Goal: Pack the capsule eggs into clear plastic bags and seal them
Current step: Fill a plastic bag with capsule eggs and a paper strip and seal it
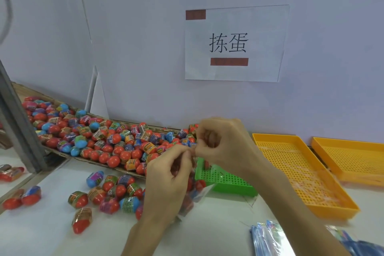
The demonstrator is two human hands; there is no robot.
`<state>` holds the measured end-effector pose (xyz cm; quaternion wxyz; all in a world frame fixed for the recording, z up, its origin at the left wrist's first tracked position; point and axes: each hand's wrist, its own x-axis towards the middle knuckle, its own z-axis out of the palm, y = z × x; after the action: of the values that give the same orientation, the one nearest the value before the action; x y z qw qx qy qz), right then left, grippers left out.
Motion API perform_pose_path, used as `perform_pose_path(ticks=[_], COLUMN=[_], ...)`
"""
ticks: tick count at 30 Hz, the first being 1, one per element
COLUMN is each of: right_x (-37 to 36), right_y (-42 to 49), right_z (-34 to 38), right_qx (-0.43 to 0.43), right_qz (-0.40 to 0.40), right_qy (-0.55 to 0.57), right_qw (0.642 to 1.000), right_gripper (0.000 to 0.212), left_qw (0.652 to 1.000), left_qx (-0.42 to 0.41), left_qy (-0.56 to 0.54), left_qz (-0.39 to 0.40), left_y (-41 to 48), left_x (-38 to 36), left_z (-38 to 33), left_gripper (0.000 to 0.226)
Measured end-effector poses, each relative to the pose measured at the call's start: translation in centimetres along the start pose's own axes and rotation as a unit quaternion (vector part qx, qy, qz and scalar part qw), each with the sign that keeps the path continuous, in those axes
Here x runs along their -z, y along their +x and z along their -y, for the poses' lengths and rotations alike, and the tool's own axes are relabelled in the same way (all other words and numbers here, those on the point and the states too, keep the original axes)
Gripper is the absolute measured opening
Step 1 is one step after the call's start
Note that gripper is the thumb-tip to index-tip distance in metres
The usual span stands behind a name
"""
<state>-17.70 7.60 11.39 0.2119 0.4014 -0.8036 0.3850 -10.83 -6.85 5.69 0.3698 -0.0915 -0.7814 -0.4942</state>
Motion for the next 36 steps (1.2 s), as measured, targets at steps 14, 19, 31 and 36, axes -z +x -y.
perform_pose_path(ticks=[14, 19, 31, 36], right_x=[6.1, 12.3, 25.5, 27.3], right_y=[-1.2, -2.8, -8.7, -5.1], right_z=[-2.6, -3.9, -8.1, -3.8], right_qx=[-0.222, -0.249, -0.444, -0.310], right_qz=[-0.230, -0.247, 0.156, 0.087], right_qy=[-0.008, -0.005, -0.151, -0.107], right_qw=[0.948, 0.936, 0.869, 0.941], right_gripper=[0.013, 0.018, 0.013, 0.017], left_qw=[0.974, 0.954, 0.954, 0.969], left_qx=[0.153, 0.203, 0.229, 0.180], left_qy=[-0.106, -0.137, -0.153, -0.138], left_qz=[-0.132, -0.174, -0.120, -0.098], left_y=[0.1, 0.2, -0.2, -0.5], left_x=[-0.3, -0.2, -1.0, -1.2], left_z=[0.3, 0.3, 0.6, 0.4], left_gripper=[0.034, 0.036, 0.029, 0.029])
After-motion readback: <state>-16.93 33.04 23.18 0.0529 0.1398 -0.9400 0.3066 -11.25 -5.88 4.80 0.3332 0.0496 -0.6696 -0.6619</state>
